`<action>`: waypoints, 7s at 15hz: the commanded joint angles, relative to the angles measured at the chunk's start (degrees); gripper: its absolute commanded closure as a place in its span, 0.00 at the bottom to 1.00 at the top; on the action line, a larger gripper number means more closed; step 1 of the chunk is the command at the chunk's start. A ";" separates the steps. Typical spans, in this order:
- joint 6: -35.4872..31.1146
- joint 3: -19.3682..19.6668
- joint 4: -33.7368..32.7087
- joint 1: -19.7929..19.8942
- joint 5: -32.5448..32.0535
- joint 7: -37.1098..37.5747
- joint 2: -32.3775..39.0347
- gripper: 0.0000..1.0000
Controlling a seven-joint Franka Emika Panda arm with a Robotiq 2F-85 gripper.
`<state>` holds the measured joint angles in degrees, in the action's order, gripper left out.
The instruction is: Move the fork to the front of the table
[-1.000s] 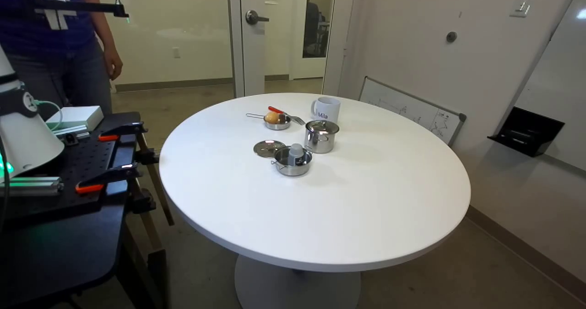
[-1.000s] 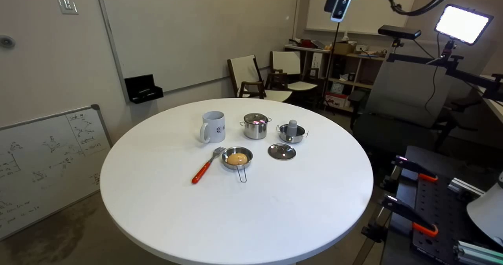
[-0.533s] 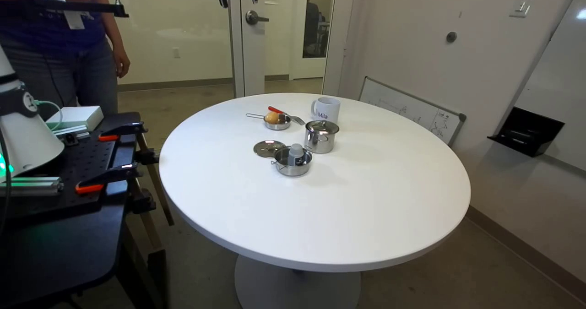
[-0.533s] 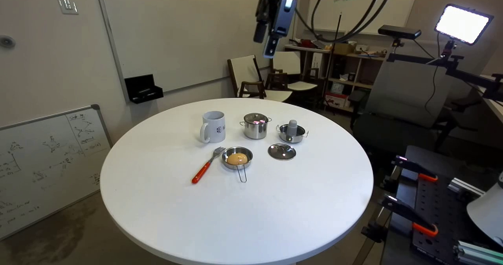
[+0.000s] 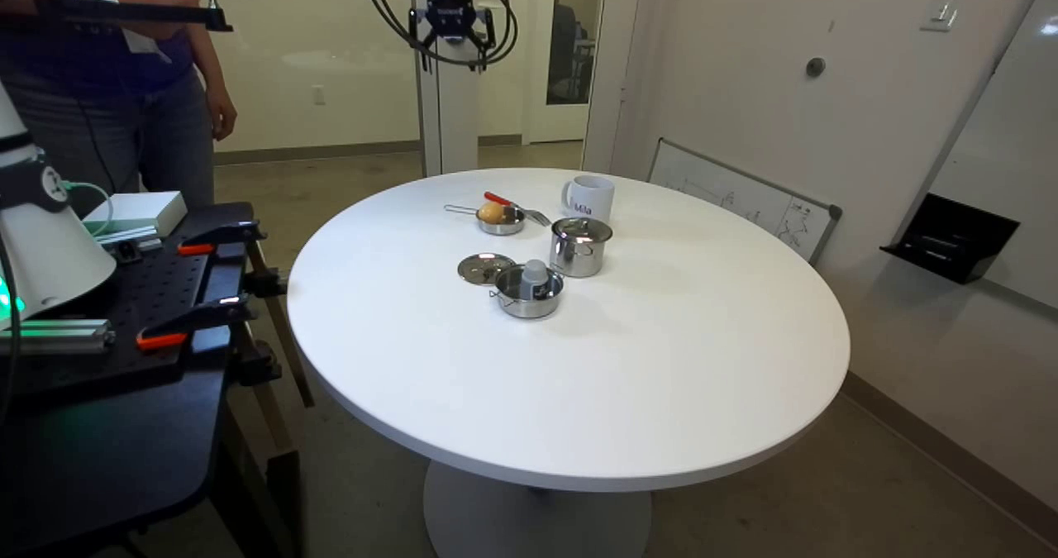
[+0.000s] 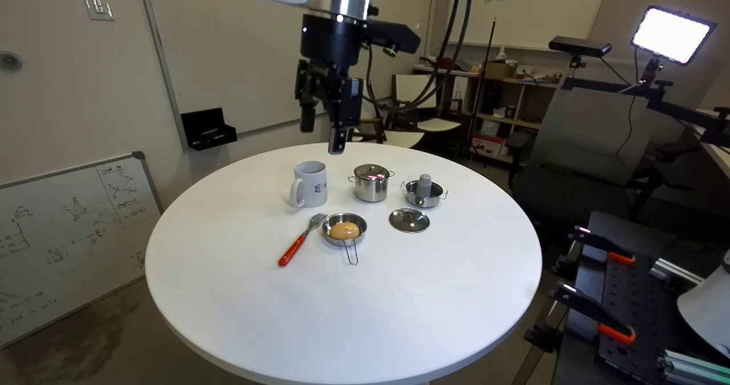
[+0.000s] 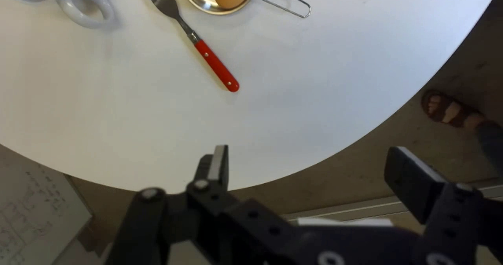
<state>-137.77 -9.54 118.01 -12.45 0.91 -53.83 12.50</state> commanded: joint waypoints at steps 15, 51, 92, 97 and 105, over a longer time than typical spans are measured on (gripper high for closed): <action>-2.68 -3.42 -10.02 3.99 -4.73 -14.00 17.67 0.00; 5.35 -3.93 -37.40 4.76 -8.74 -28.17 46.05 0.58; -10.96 0.26 19.99 2.43 -12.06 41.47 -0.03 0.95; -19.75 3.03 31.62 1.51 -14.90 56.77 -6.27 0.95; -25.70 10.08 33.86 1.18 -32.66 79.68 -5.19 0.95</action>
<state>-161.98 -1.38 151.24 -10.41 -27.16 19.75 7.08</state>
